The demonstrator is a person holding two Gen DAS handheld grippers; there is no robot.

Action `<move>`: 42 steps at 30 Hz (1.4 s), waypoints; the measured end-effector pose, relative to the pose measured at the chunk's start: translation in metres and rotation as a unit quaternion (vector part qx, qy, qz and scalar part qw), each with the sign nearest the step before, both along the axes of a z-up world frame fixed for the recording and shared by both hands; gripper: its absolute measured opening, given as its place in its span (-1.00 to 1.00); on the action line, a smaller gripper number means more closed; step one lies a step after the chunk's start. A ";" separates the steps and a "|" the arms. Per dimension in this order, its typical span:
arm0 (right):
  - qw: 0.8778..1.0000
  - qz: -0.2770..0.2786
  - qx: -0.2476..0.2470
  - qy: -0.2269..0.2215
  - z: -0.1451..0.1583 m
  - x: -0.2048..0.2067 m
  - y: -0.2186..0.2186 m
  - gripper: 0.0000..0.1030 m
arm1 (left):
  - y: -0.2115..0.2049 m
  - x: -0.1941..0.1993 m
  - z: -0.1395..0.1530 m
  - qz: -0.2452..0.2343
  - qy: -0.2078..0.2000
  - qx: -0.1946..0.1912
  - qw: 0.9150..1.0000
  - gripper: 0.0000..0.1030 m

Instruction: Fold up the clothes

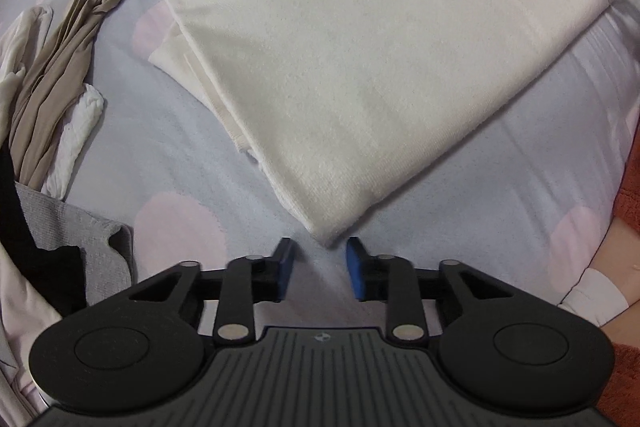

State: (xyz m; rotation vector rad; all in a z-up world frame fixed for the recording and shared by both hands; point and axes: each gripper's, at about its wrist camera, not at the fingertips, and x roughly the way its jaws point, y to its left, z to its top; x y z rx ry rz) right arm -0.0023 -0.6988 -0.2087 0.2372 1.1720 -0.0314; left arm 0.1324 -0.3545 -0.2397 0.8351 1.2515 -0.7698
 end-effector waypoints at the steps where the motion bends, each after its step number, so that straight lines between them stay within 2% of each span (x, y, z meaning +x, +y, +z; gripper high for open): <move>1: 1.000 0.001 -0.001 0.000 0.000 0.000 0.001 -0.85 | 0.001 0.000 0.000 0.002 0.000 0.000 1.000 -0.69; 5: 1.000 -0.007 -0.001 0.014 -0.003 0.001 -0.002 -0.89 | 0.005 0.003 0.000 0.019 -0.006 0.005 1.000 -1.00; 10: 0.999 -0.003 -0.012 0.035 -0.006 0.003 0.001 -0.90 | 0.008 0.004 0.001 0.033 -0.012 0.018 0.999 -1.00; 17: 0.999 -0.002 -0.024 0.031 -0.003 -0.003 0.003 -0.90 | 0.014 0.005 0.007 0.045 -0.029 0.042 0.998 -1.00; 19: 0.999 -0.001 -0.030 0.028 -0.001 -0.005 0.004 -0.90 | 0.018 0.006 0.016 0.049 -0.040 0.044 0.997 -1.00; 23: 0.998 0.011 -0.052 0.024 0.001 -0.006 0.010 -0.89 | 0.032 0.003 0.047 0.053 -0.063 0.020 0.996 -1.00; 26: 0.997 0.025 -0.071 0.027 0.001 -0.005 0.016 -0.89 | 0.046 0.003 0.073 0.056 -0.095 0.016 0.994 -1.00; 31: 0.993 0.036 -0.102 0.036 0.001 -0.004 0.022 -0.89 | 0.074 0.018 0.104 0.086 -0.133 0.031 0.987 -1.00; 34: 0.994 0.022 -0.102 0.037 0.003 -0.006 0.018 -0.87 | 0.089 0.036 0.108 0.115 -0.148 0.040 0.981 -1.00; 35: 0.994 0.013 -0.100 0.034 0.004 -0.007 0.016 -0.87 | 0.093 0.041 0.107 0.132 -0.147 0.033 0.980 -0.99; 37: 0.995 -0.013 -0.094 0.027 0.007 -0.011 0.008 -0.61 | 0.099 0.053 0.106 0.165 -0.144 0.018 0.976 -0.85; 38: 0.995 -0.030 -0.088 0.022 0.009 -0.012 0.003 -0.57 | 0.102 0.058 0.105 0.181 -0.142 0.008 0.973 -0.80; 41: 0.996 -0.075 -0.054 -0.001 0.014 -0.019 -0.013 -0.50 | 0.096 0.063 0.101 0.211 -0.123 -0.047 0.969 -0.79; 42: 0.995 -0.088 -0.044 -0.008 0.014 -0.021 -0.017 -0.42 | 0.092 0.064 0.098 0.216 -0.118 -0.063 0.967 -0.75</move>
